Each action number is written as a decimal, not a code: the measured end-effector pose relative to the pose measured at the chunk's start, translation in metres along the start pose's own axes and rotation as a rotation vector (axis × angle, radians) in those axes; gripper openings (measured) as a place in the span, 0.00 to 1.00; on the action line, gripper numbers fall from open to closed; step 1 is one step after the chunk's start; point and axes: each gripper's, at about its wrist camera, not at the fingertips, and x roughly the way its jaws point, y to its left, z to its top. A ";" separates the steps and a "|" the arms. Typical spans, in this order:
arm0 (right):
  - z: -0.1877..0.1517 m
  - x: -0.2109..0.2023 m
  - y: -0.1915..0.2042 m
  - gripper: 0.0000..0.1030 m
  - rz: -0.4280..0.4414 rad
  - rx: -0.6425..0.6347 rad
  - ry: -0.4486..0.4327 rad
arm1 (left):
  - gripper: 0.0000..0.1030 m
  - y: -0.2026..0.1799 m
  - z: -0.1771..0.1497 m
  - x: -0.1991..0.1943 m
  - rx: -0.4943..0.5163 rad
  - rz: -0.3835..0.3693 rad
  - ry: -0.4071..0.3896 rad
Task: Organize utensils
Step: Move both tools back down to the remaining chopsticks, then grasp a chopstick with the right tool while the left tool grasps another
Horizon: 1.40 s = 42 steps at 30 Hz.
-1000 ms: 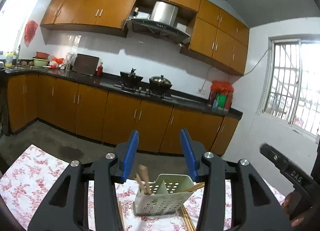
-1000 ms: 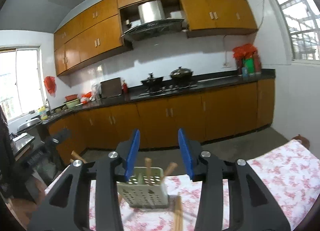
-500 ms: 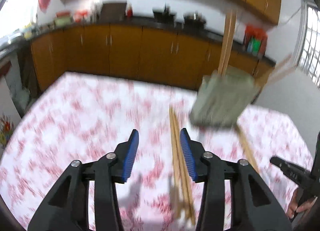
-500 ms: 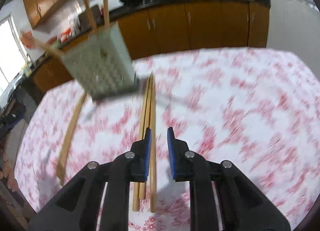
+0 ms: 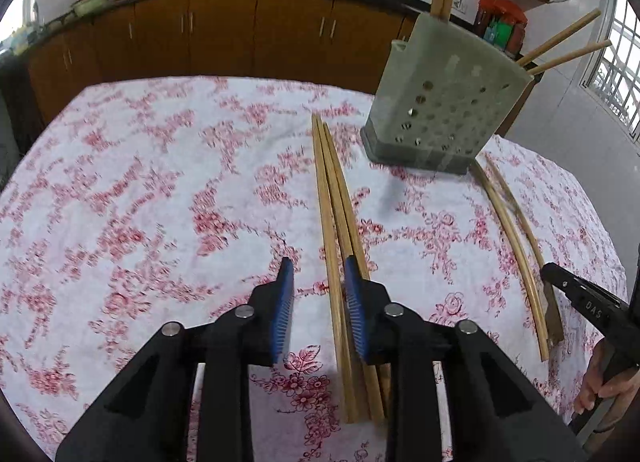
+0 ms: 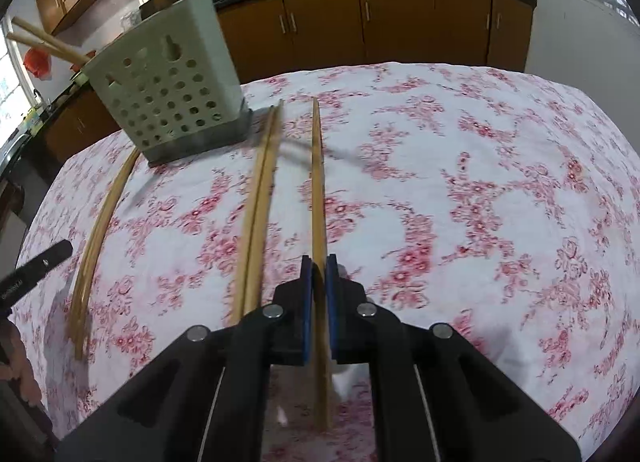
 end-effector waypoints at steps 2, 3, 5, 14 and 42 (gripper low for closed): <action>0.000 0.000 0.000 0.08 -0.005 -0.012 -0.002 | 0.22 -0.001 -0.002 0.005 0.001 -0.009 0.013; -0.001 -0.001 0.000 0.08 -0.008 -0.018 -0.004 | 0.20 -0.001 -0.003 0.006 0.005 -0.008 0.017; -0.001 -0.002 0.001 0.08 -0.015 -0.029 -0.008 | 0.19 -0.004 -0.005 0.010 0.017 -0.006 0.033; -0.004 0.001 0.014 0.10 -0.047 -0.109 -0.025 | 0.08 -0.011 -0.004 0.016 0.074 0.077 0.016; 0.010 0.008 -0.006 0.10 -0.085 -0.060 -0.044 | 0.09 0.031 0.001 0.010 -0.031 0.061 -0.022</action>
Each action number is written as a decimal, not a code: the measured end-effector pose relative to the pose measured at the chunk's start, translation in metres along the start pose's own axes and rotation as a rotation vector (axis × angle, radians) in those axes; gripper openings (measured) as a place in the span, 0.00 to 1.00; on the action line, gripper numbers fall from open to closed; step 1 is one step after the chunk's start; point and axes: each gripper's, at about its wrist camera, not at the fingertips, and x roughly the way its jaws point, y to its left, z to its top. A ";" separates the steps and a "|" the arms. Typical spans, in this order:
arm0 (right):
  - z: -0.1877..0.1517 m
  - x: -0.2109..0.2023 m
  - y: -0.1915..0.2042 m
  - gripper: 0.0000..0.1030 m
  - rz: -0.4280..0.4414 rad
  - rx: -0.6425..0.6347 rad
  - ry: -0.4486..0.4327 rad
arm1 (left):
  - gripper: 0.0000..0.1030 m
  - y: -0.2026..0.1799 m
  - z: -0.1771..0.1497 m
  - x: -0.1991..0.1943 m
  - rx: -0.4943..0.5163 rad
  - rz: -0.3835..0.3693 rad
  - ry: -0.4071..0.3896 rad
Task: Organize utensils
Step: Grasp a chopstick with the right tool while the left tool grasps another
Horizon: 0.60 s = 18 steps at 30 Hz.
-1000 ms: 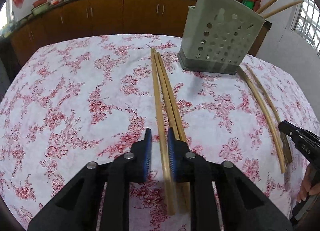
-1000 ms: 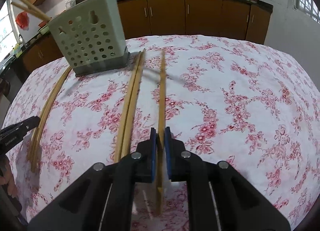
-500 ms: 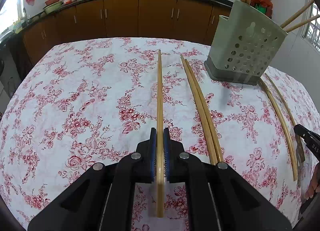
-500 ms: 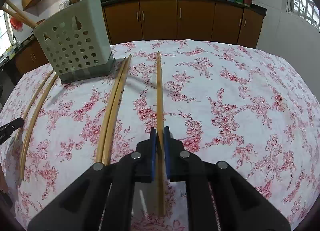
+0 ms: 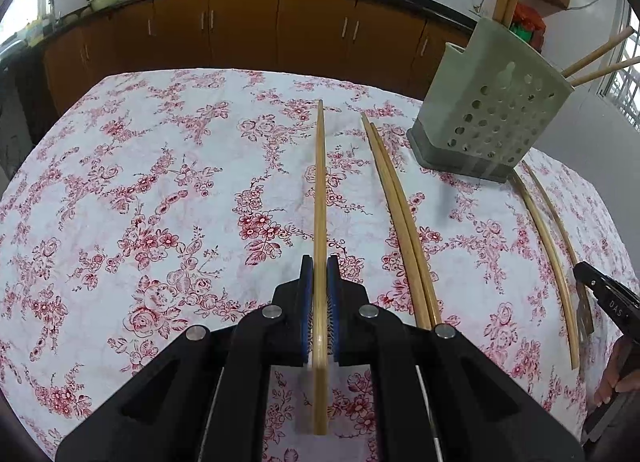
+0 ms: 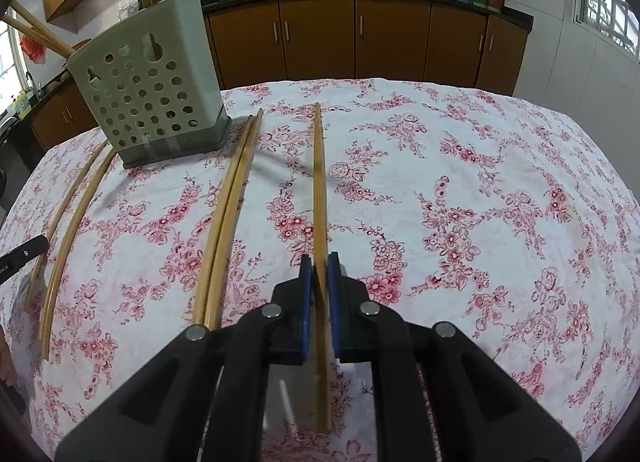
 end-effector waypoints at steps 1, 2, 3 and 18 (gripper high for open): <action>0.000 0.000 0.000 0.10 0.000 0.000 0.000 | 0.09 0.001 0.000 0.000 0.001 0.001 0.000; 0.000 0.000 0.000 0.10 0.000 0.000 0.000 | 0.09 0.000 0.000 0.000 0.002 0.003 0.000; 0.000 0.000 0.000 0.10 0.000 0.000 0.000 | 0.09 0.000 0.000 0.000 0.003 0.004 0.000; 0.000 0.000 0.000 0.10 0.000 0.000 0.000 | 0.09 -0.005 0.000 0.000 0.007 0.013 0.001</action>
